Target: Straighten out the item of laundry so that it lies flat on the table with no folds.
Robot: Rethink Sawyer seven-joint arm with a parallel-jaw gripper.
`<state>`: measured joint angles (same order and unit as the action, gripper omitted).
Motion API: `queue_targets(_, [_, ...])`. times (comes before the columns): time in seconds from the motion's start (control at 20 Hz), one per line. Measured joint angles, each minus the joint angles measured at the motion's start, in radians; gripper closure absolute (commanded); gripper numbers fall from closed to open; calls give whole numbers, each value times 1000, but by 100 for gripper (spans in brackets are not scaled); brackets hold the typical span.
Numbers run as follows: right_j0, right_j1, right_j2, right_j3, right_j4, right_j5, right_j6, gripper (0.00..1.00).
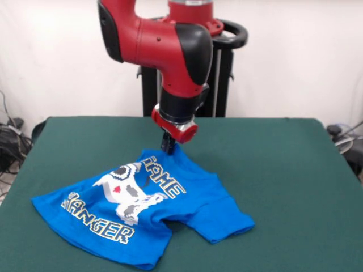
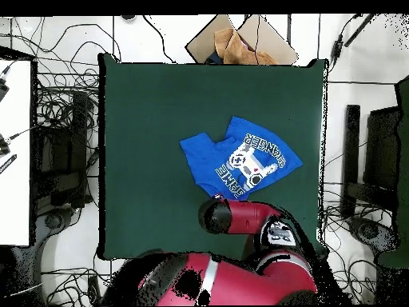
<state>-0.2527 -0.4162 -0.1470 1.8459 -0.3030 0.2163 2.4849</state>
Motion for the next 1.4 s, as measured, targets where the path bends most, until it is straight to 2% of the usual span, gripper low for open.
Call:
queue_targets(0.45, [25,25,-55,3,0,-72,0,100])
queue_targets(1.4, [-36,15,-50,4,0,-72,0,100])
